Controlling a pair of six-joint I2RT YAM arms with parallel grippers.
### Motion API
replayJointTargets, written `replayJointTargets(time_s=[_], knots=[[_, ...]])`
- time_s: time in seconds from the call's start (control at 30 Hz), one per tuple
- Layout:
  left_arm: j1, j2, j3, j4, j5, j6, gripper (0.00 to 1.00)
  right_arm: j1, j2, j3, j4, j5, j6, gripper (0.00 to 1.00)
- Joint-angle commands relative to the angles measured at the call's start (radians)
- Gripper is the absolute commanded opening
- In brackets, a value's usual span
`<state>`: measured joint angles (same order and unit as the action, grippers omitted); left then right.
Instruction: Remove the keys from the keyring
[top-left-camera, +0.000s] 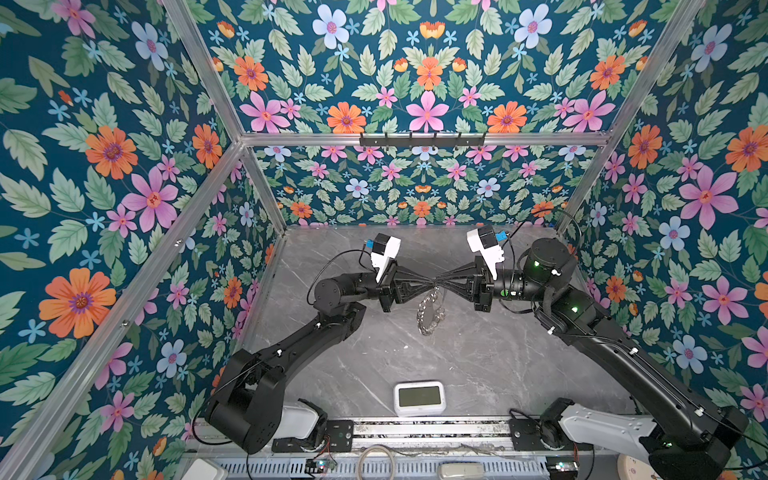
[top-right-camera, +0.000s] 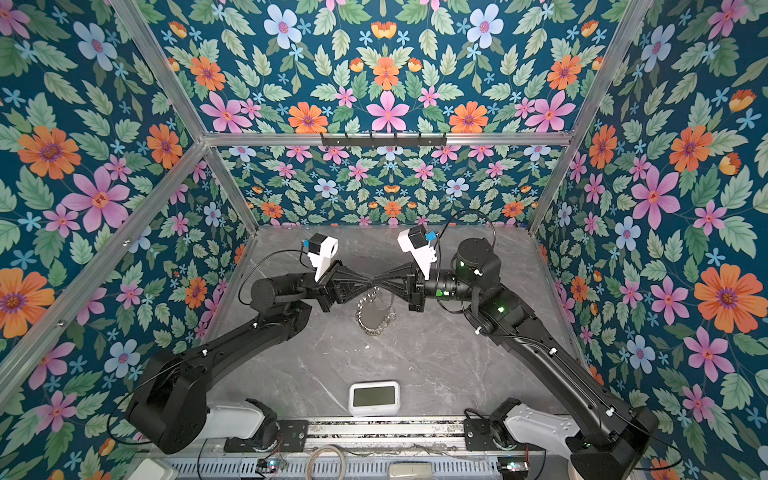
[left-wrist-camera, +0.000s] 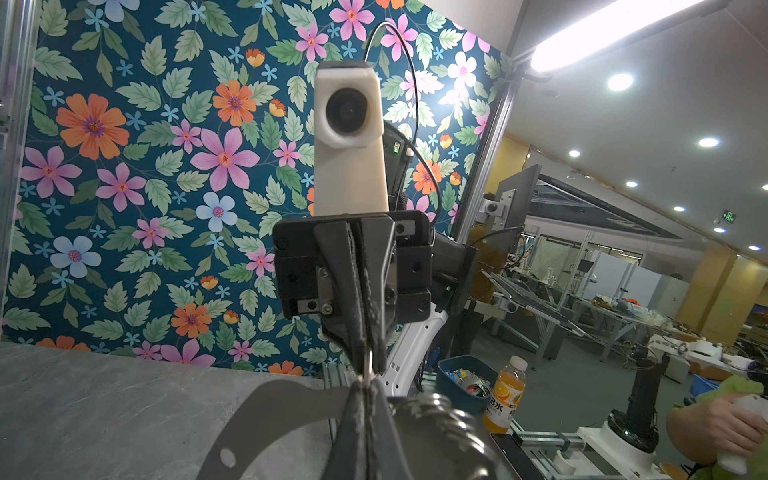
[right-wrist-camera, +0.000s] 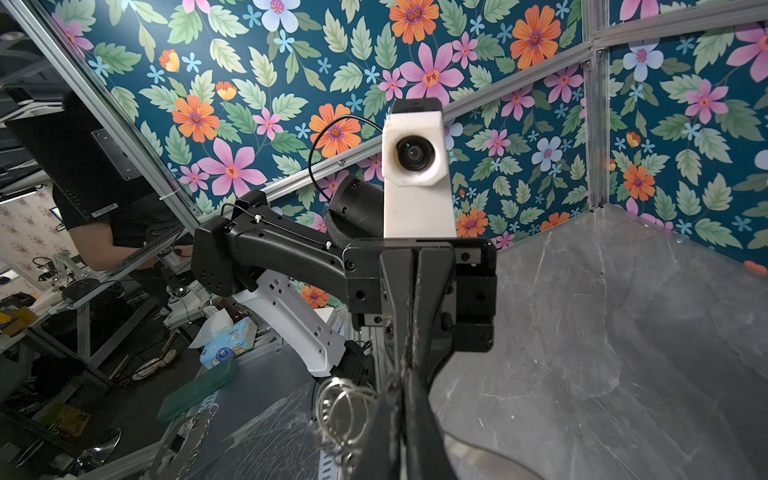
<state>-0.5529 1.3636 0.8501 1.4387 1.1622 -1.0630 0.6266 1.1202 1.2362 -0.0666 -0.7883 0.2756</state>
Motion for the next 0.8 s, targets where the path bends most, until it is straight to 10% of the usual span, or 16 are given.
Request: replayJointTargets(time_s=[0.0, 0.13, 0.43, 0.77], knots=[[0.015, -0.017, 0.008, -0.074, -0.009, 0.044, 0.15, 0.0, 0.005, 0.048, -0.11, 0.048, -0.064, 0.0], [0.044, -0.044, -0.006, -0.119, 0.004, 0.051, 0.31, -0.006, 0.04, 0.143, -0.292, 0.039, -0.139, 0.0], [0.068, -0.072, 0.047, -0.336, 0.063, 0.161, 0.33, -0.01, 0.101, 0.28, -0.538, 0.001, -0.278, 0.0], [0.065, -0.042, 0.046, -0.209, 0.082, 0.047, 0.35, -0.012, 0.147, 0.322, -0.547, 0.002, -0.285, 0.0]])
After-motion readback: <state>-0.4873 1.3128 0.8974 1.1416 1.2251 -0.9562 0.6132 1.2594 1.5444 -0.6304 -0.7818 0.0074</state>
